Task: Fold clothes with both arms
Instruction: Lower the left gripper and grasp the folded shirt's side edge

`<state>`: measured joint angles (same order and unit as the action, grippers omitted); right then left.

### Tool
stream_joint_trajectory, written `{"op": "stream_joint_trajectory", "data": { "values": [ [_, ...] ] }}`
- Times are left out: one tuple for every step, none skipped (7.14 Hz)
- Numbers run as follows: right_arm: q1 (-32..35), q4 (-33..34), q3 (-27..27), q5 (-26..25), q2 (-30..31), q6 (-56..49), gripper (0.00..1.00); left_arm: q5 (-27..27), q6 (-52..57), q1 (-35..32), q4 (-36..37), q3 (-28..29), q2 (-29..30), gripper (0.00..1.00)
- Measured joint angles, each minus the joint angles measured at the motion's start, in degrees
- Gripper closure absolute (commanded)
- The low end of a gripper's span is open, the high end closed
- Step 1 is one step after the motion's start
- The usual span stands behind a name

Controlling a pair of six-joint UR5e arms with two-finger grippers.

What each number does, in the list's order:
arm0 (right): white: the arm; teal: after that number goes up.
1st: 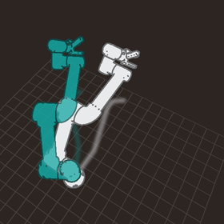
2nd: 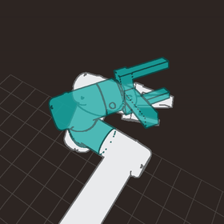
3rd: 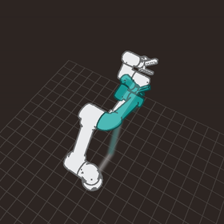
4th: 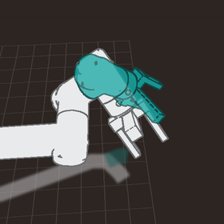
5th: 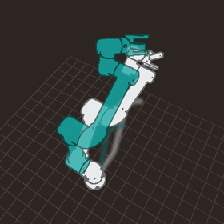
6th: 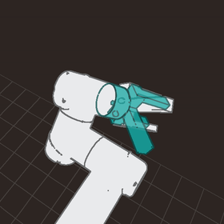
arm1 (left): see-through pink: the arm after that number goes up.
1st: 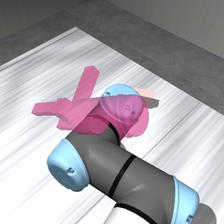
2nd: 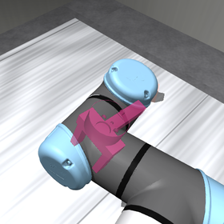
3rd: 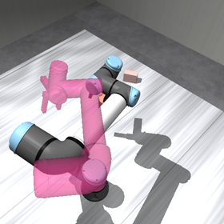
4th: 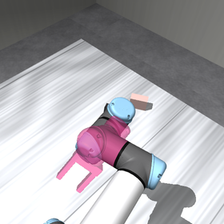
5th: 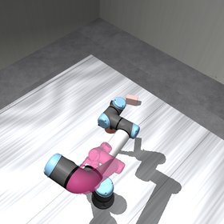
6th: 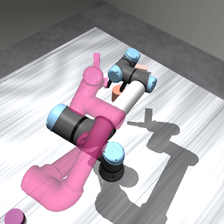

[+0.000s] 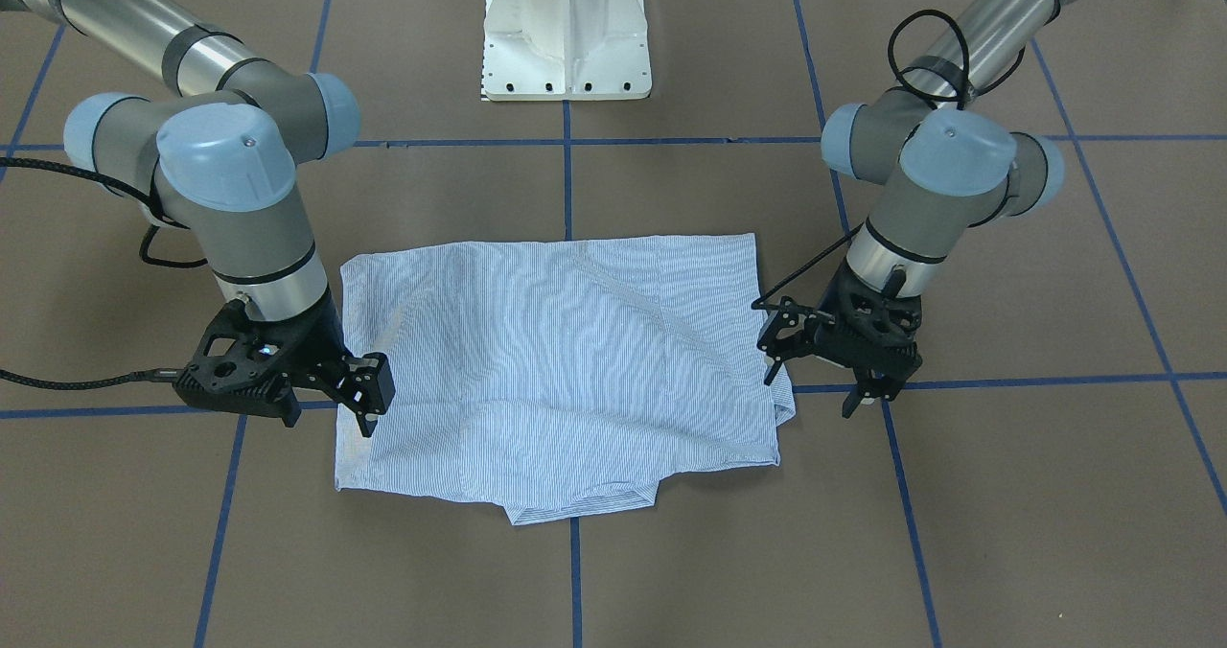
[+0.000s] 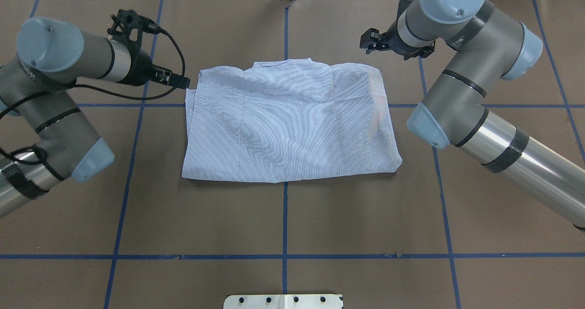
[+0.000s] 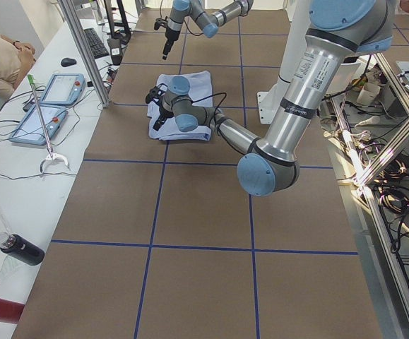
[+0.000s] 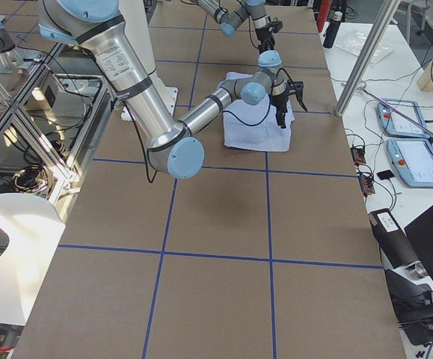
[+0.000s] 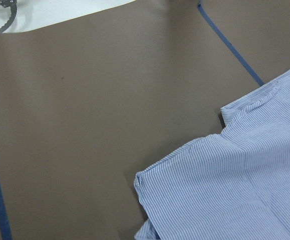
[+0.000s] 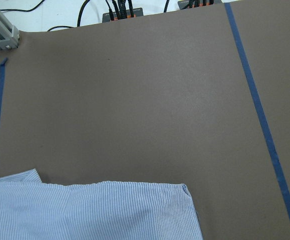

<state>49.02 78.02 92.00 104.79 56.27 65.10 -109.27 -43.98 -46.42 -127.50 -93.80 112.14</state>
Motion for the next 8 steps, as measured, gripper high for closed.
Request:
{"op": "stream_joint_trajectory", "data": {
  "values": [
    [0.1,0.0,0.8,0.0,0.6,-0.1,0.0,1.0,-4.1,3.0,-0.2,-4.7,-4.2,0.0],
    [0.1,0.0,1.1,-0.1,0.8,-0.1,0.0,3.1,-8.3,6.5,-0.2,-7.7,-7.1,0.0],
    [0.1,-0.1,1.2,-0.1,0.9,-0.1,0.0,6.2,-12.2,10.5,-0.2,-9.0,-8.6,0.0],
    [0.1,-0.1,1.2,-0.2,0.9,-0.1,0.0,8.9,-14.5,13.8,-0.2,-9.2,-9.1,0.0],
    [0.1,-0.1,1.2,-0.2,1.0,-0.1,0.0,10.4,-15.9,15.9,-0.2,-9.1,-9.3,0.03],
    [0.1,-0.1,1.2,-0.3,1.0,0.0,0.0,11.5,-17.1,17.2,-0.2,-8.7,-9.4,0.1],
    [0.1,-0.1,1.2,-0.3,1.0,0.0,0.0,12.3,-18.0,18.1,-0.2,-8.2,-9.4,0.17],
    [0.0,-0.1,1.3,-0.3,1.0,0.1,0.0,13.1,-18.8,18.9,-0.2,-7.8,-9.4,0.28]
  ]
}}
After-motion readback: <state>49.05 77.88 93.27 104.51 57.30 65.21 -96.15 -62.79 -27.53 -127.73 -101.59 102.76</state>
